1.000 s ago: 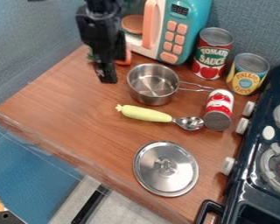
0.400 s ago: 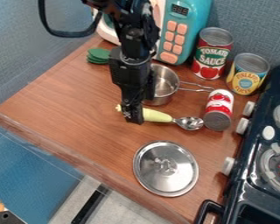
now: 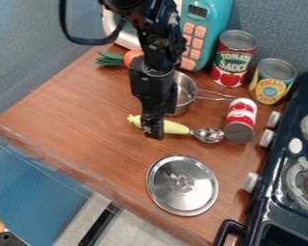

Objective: Move the green spoon to the left side of the table

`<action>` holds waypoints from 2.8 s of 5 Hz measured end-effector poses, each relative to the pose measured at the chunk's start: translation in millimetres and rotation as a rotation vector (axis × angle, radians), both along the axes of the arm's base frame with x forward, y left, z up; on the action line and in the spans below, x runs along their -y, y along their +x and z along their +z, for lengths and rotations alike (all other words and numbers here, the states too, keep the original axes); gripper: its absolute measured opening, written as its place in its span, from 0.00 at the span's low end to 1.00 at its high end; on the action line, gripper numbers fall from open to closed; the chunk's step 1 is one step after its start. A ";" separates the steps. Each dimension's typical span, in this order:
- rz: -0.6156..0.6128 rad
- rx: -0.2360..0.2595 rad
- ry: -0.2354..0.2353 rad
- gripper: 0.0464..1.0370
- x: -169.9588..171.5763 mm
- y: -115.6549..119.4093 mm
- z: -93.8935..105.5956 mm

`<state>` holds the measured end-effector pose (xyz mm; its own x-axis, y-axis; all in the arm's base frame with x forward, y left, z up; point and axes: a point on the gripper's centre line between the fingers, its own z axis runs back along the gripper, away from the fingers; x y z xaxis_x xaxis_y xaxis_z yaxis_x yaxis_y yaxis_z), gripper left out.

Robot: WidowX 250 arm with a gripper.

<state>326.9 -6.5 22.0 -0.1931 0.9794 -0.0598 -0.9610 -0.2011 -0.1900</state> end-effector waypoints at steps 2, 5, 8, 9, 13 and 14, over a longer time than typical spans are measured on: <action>0.007 -0.030 0.037 0.96 -3.8 16.8 -21.8; -0.004 -0.033 0.063 0.37 -4.6 19.6 -31.1; -0.052 -0.022 0.018 0.36 -8.2 0.1 -1.6; 0.054 0.014 -0.030 0.36 -38.7 -7.2 27.3; 0.979 0.035 -0.128 0.36 -155.1 -38.3 82.0; 1.225 -0.030 -0.048 0.36 -179.0 -38.7 61.2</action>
